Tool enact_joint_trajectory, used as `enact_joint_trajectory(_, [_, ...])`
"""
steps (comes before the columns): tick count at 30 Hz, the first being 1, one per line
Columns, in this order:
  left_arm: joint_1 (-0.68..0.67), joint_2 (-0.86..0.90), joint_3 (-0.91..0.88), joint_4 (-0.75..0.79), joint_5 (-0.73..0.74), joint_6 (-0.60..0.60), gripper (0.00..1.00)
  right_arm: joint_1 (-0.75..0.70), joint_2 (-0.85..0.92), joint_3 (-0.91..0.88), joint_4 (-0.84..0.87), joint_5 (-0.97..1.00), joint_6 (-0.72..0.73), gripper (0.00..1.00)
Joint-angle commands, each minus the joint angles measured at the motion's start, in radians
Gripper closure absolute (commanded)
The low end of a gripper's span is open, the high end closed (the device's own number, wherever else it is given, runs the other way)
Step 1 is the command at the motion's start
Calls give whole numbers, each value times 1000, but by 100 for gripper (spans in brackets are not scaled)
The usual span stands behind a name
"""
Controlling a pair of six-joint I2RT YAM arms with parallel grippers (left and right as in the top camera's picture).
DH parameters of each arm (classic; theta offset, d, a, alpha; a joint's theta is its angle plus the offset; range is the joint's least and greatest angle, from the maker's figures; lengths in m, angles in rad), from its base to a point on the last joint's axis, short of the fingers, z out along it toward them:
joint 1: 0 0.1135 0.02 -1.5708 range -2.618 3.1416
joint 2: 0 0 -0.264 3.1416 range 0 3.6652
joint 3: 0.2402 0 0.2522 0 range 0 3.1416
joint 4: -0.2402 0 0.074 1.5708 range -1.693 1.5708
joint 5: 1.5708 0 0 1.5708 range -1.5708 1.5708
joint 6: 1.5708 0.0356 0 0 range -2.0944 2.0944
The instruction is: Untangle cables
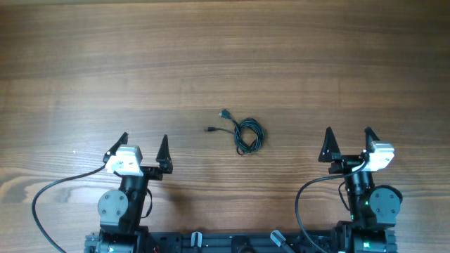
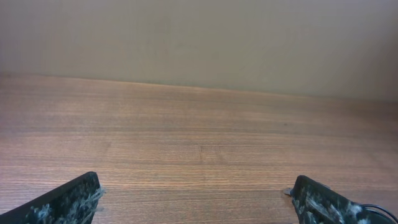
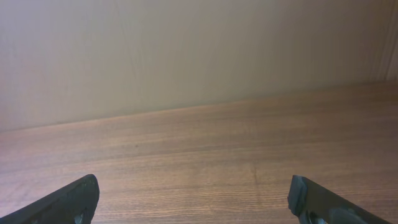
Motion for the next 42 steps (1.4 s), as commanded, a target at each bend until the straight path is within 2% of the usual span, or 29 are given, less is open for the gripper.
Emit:
enact_joint_trajectory(1, [6,-5,-6,-1,9,20,0,3,-12,-1,6,18,-2,0])
enact_joint_trajectory(9, [6,-4,-6,31,13,19,0,3,-12,-1,6,18,-3,0])
enact_joint_trajectory(11, [6,-4,-6,123,21,19,0,3,-12,-1,6,18,-3,0])
enact_joint_trajectory(14, [6,-4,-6,367,165,19,0,3,-12,-1,6,18,-3,0])
enact_joint_trajectory(17, [6,-4,-6,500,252,19,0,3,-12,-1,6,18,-3,0])
enact_joint_trajectory(21, [6,-3,2,620,230,19,0,3,-12,-1,6,18,-3,0])
enact_joint_trajectory(23, [6,21,38,564,230,-2,0,3,-12,-1,6,18,-2,0])
enact_joint_trajectory(26, [6,155,146,469,237,-140,0,3,-12,-1,6,18,-3,0])
enact_joint_trajectory(29, [5,355,280,407,316,-204,0,3,-12,-1,6,18,-3,0])
enact_joint_trajectory(32, [-8,598,464,257,434,-256,0,3,-12,-1,6,18,-3,0])
enact_joint_trajectory(35, [-93,827,655,23,451,-255,0,3,-12,-1,6,18,-3,0])
enact_joint_trajectory(37, [-172,967,745,-60,442,-255,0,3,-12,-1,6,18,-3,0])
enact_joint_trajectory(42, [-343,1209,791,-47,368,-243,0,3,-12,-1,6,18,-2,0])
